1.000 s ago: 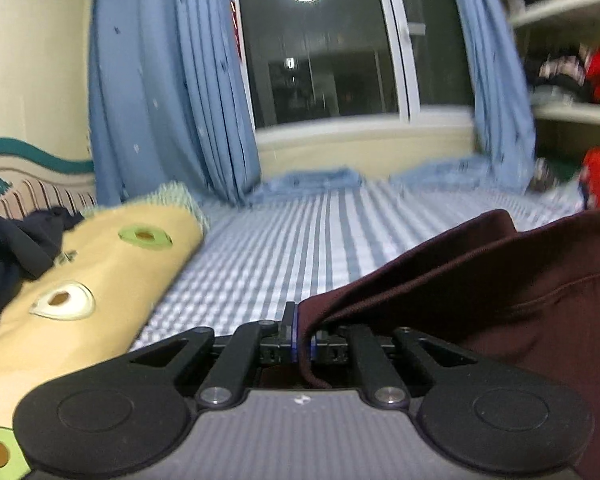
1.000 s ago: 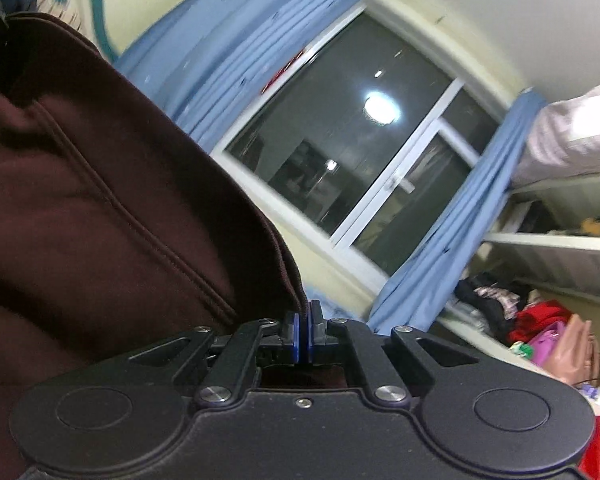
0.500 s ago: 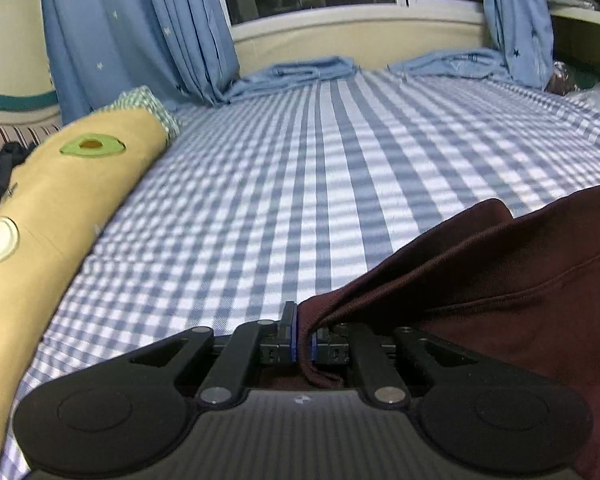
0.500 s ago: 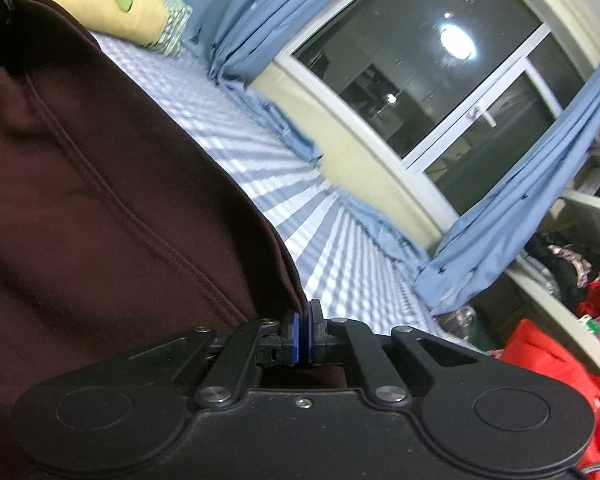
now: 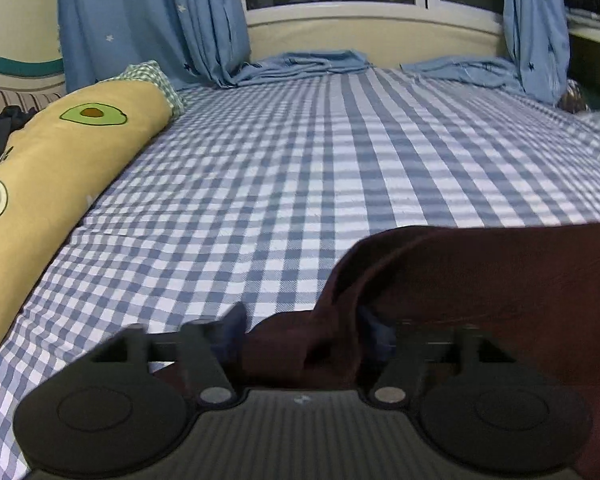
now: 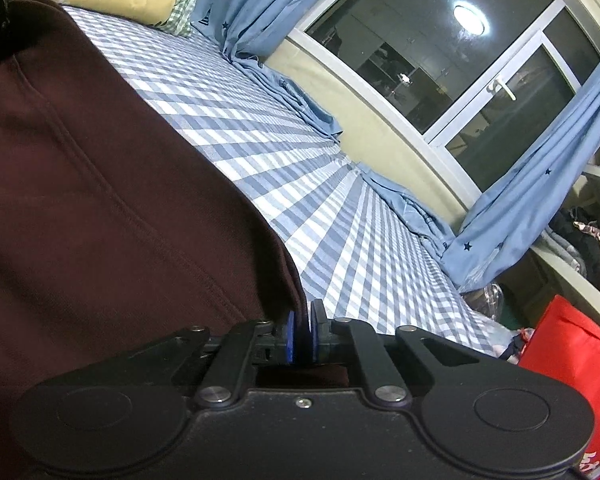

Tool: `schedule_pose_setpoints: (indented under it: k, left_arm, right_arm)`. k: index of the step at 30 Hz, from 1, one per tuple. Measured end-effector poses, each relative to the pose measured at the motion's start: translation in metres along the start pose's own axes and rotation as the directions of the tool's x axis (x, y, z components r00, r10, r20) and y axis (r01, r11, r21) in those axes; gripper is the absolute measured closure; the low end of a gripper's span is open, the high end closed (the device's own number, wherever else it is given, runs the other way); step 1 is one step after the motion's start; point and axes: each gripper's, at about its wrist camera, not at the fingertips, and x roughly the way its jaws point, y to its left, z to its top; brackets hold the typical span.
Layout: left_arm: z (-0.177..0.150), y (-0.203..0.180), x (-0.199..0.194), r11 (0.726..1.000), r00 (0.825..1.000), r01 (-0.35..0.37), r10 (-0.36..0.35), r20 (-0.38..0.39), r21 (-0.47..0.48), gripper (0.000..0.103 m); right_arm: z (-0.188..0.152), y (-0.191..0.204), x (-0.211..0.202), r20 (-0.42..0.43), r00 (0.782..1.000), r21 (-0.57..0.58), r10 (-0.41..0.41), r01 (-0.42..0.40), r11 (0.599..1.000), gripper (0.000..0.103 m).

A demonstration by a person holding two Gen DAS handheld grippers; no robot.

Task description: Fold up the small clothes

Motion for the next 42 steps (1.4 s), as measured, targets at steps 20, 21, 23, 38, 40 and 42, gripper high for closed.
schedule_pose_setpoints:
  k: [20,21,23,38,40,42]
  left_arm:
    - [-0.041,0.036,0.016,0.979,0.996,-0.090,0.085,-0.034,-0.182,0.004]
    - [-0.041,0.036,0.015,0.978,0.996,-0.091,0.087,-0.030,-0.186,0.004]
    - [-0.039,0.037,0.007,0.971,0.995,-0.095,0.094,-0.014,-0.219,0.007]
    - [-0.042,0.046,-0.163,0.940,0.979,0.017,0.054,0.197,-0.340,0.001]
    - [-0.056,0.049,-0.185,0.937,0.977,0.018,0.058,0.206,-0.349,0.001]
    - [-0.073,0.052,-0.203,0.935,0.977,0.020,0.057,0.206,-0.355,0.001]
  right_arm:
    - [-0.035,-0.040,0.008,-0.084,0.996,0.167,-0.011,0.025,0.986,0.001]
    - [-0.037,-0.044,0.009,-0.082,0.997,0.193,0.002,0.013,0.981,0.001]
    - [-0.037,-0.046,0.007,-0.076,0.997,0.210,0.019,-0.002,0.978,0.001]
    - [-0.023,-0.081,-0.130,0.021,0.993,0.198,-0.115,0.108,0.974,0.000]
    - [-0.024,-0.079,-0.160,0.068,0.993,0.244,-0.101,0.081,0.966,0.000]
    - [-0.028,-0.074,-0.188,0.125,0.989,0.291,-0.084,0.045,0.956,0.000]
